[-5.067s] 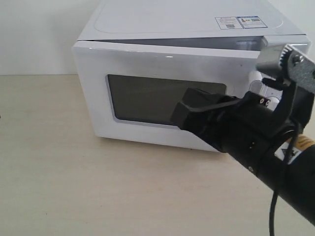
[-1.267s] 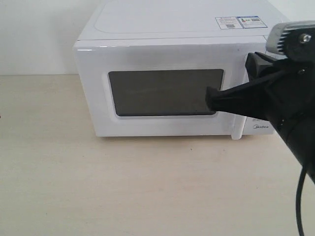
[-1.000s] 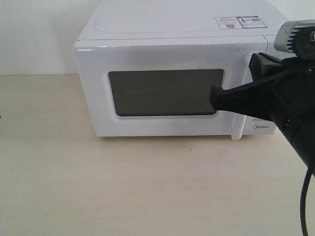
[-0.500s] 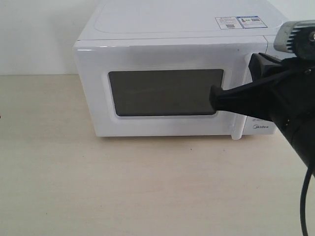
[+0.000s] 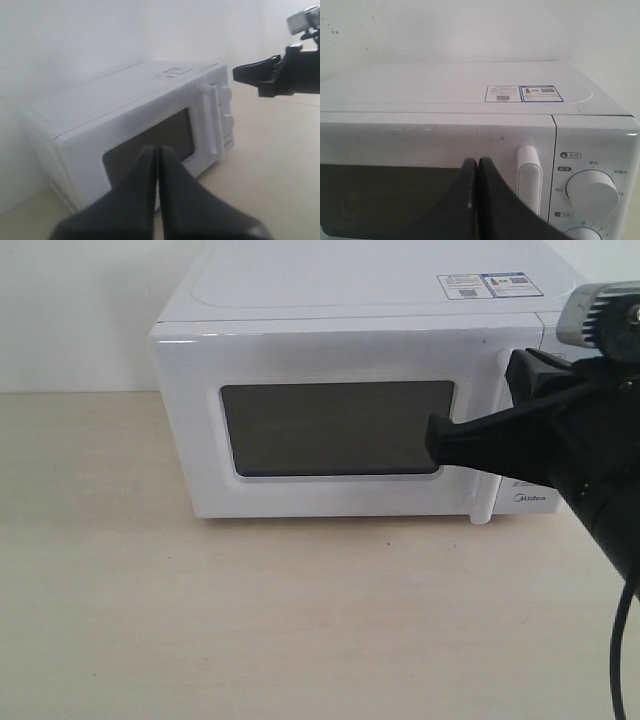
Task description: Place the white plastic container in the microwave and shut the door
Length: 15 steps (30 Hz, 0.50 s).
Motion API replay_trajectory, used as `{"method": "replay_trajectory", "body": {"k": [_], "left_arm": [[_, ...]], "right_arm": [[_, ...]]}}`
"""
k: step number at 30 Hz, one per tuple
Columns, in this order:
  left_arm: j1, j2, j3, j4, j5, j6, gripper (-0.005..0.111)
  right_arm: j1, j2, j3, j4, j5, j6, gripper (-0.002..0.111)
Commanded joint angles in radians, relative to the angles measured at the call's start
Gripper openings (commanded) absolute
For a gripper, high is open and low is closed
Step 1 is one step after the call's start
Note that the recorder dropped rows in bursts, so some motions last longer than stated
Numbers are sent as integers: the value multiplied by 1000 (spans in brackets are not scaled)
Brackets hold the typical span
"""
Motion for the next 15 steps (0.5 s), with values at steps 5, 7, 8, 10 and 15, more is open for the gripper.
{"method": "replay_trajectory", "body": {"k": [5, 7, 8, 10, 15], "left_arm": [[158, -132, 4, 572, 238, -728, 4], [169, -154, 10, 598, 234, -777, 4], [170, -167, 17, 593, 205, -775, 4], [175, -194, 42, 554, 114, -775, 4], [177, -233, 158, 472, -17, -669, 4]], "right_arm": [[2, -9, 6, -3, 1, -3, 0], [2, -9, 6, -3, 1, -3, 0], [2, -9, 6, -3, 1, -3, 0], [2, -9, 6, -3, 1, -3, 0], [2, -9, 6, -3, 1, -3, 0]]}}
